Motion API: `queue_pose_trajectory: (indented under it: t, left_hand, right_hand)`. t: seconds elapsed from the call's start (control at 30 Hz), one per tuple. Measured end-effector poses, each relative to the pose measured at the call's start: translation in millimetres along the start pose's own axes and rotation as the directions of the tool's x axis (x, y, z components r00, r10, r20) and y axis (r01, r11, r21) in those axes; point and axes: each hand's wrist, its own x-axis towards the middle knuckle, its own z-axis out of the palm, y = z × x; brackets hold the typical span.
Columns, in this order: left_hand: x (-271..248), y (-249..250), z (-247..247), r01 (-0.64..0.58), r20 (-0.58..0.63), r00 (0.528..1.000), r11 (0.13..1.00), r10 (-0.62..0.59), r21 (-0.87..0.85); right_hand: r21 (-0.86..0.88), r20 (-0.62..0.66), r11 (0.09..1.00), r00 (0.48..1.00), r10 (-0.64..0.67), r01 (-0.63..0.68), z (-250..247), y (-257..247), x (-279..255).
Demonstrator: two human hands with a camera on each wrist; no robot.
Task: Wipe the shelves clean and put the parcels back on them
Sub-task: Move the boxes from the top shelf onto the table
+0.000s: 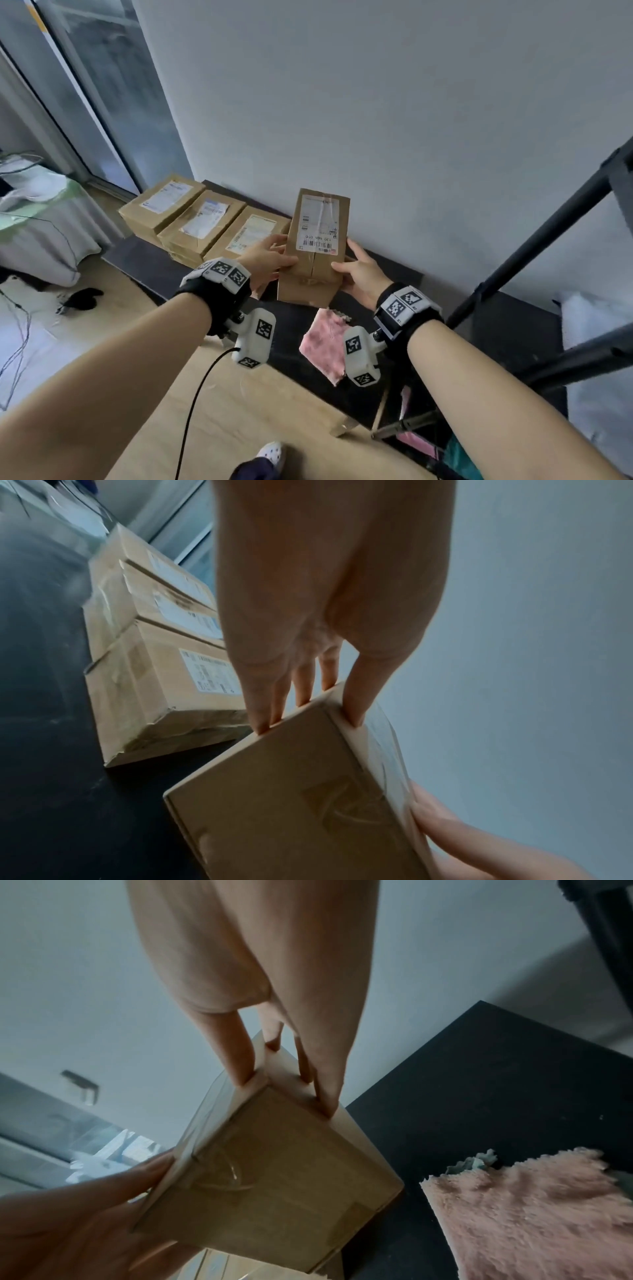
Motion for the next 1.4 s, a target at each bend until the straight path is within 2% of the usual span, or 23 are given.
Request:
queue_pose_trajectory:
  t: [0.2,0.4,0.6,0.83,0.93,1.03,1.2,1.4]
  left_hand:
    - [68.9,-1.7,-19.8,0.053,0.137,0.989,0.996,-0.063,0.073]
    - [116.6,-3.8,-32.7,0.079,0.207,0.972,0.986,-0.109,0.150]
    - [137.8,-14.3,-37.5,0.033,0.229,0.967,0.950,-0.108,0.311]
    - [150.7,-18.5,-41.9,-0.098,0.233,0.972,0.859,-0.025,0.503]
    - [146.2,-18.7,-42.9,-0.156,0.254,0.967,0.819,0.014,0.552]
    - [120.9,-11.0,-36.0,-0.210,0.259,0.964,0.758,0.057,0.617]
    - [81.1,-8.0,-19.7,-0.278,0.231,0.960,0.648,0.159,0.710]
    - [31.2,-28.6,7.0,-0.268,0.285,0.956,0.608,0.070,0.747]
  right_hand:
    - [0.117,-0.140,0.991,0.987,0.077,-0.060,11.8,18.4,47.4]
    - [0.212,-0.201,0.973,0.970,0.136,-0.092,22.9,31.4,75.4]
    - [0.186,-0.235,0.973,0.955,0.178,-0.136,27.9,33.0,88.8]
    - [0.124,-0.267,0.978,0.944,0.196,-0.168,32.0,36.1,91.4]
    - [0.070,-0.278,0.985,0.946,0.169,-0.156,30.4,32.1,83.9]
    - [0.050,-0.275,0.986,0.947,0.167,-0.159,28.3,28.4,68.6]
    - [-0.078,-0.260,0.987,0.959,0.116,-0.141,20.6,35.7,34.5]
    - [-0.172,-0.273,0.979,0.960,0.055,-0.105,0.5,60.4,-11.2]
